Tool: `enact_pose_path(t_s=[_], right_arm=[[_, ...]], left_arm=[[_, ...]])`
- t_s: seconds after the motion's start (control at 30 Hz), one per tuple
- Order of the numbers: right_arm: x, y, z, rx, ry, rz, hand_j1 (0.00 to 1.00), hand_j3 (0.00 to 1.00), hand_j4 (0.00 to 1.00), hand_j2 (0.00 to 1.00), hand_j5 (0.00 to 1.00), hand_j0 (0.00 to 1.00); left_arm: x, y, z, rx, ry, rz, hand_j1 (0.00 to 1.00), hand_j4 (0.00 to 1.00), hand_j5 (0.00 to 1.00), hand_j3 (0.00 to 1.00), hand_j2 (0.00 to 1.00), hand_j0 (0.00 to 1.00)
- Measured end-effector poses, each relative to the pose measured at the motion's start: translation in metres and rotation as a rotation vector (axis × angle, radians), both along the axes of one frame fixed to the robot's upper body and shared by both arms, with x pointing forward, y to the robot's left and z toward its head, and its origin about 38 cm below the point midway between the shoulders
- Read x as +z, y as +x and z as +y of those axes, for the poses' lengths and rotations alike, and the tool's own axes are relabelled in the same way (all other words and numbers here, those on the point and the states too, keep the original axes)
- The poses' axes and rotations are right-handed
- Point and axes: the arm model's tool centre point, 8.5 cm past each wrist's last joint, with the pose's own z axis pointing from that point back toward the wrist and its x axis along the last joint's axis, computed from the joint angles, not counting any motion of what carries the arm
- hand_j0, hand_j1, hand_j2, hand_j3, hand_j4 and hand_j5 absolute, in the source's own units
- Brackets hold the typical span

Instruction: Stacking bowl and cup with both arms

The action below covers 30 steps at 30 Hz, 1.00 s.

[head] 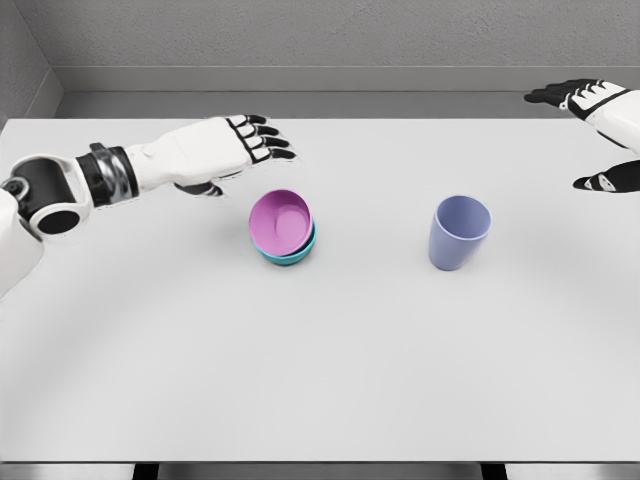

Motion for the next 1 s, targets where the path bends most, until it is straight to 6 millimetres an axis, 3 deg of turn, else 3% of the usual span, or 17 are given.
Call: enact_pose_path(t_s=[0.23, 0.33, 0.5, 0.6, 0.7, 0.73, 0.77, 0.87, 1.0], right_arm=[[0.001, -0.001, 0.001, 0.004, 0.000, -0.004, 1.00, 1.00, 1.00, 1.00, 1.00, 1.00], [0.025, 0.008, 0.001, -0.015, -0.088, -0.073, 1.00, 1.00, 1.00, 1.00, 1.00, 1.00], [0.038, 0.023, 0.004, -0.044, -0.360, -0.071, 1.00, 1.00, 1.00, 1.00, 1.00, 1.00], [0.025, 0.031, 0.013, -0.020, -0.427, -0.003, 1.00, 1.00, 1.00, 1.00, 1.00, 1.00], [0.043, 0.057, 0.051, 0.045, -0.443, -0.038, 1.00, 1.00, 1.00, 1.00, 1.00, 1.00], [0.036, 0.067, 0.065, 0.078, -0.453, -0.019, 1.00, 1.00, 1.00, 1.00, 1.00, 1.00], [0.013, 0.072, 0.076, 0.115, -0.467, 0.035, 1.00, 1.00, 1.00, 1.00, 1.00, 1.00], [-0.025, 0.075, 0.096, 0.185, -0.496, 0.115, 1.00, 1.00, 1.00, 1.00, 1.00, 1.00], [-0.034, 0.065, 0.099, 0.260, -0.516, 0.118, 1.00, 1.00, 1.00, 1.00, 1.00, 1.00]], left_arm=[[0.000, 0.000, 0.073, 0.136, -0.019, 0.082, 1.00, 1.00, 1.00, 1.00, 1.00, 1.00], [0.003, -0.003, 0.099, 0.183, -0.034, 0.107, 1.00, 1.00, 1.00, 1.00, 1.00, 1.00], [0.009, -0.006, 0.121, 0.223, -0.033, 0.116, 1.00, 1.00, 1.00, 1.00, 1.00, 1.00], [0.003, -0.010, 0.132, 0.244, -0.027, 0.133, 1.00, 1.00, 1.00, 1.00, 1.00, 1.00], [0.006, -0.011, 0.137, 0.255, -0.026, 0.127, 1.00, 1.00, 1.00, 1.00, 1.00, 1.00], [0.007, -0.011, 0.138, 0.257, -0.026, 0.126, 1.00, 1.00, 1.00, 1.00, 1.00, 1.00], [0.008, -0.011, 0.139, 0.259, -0.028, 0.124, 1.00, 1.00, 1.00, 1.00, 1.00, 1.00], [0.011, -0.010, 0.140, 0.262, -0.036, 0.117, 1.00, 1.00, 1.00, 1.00, 1.00, 1.00], [0.013, -0.010, 0.141, 0.265, -0.039, 0.113, 1.00, 1.00, 1.00, 1.00, 1.00, 1.00]])
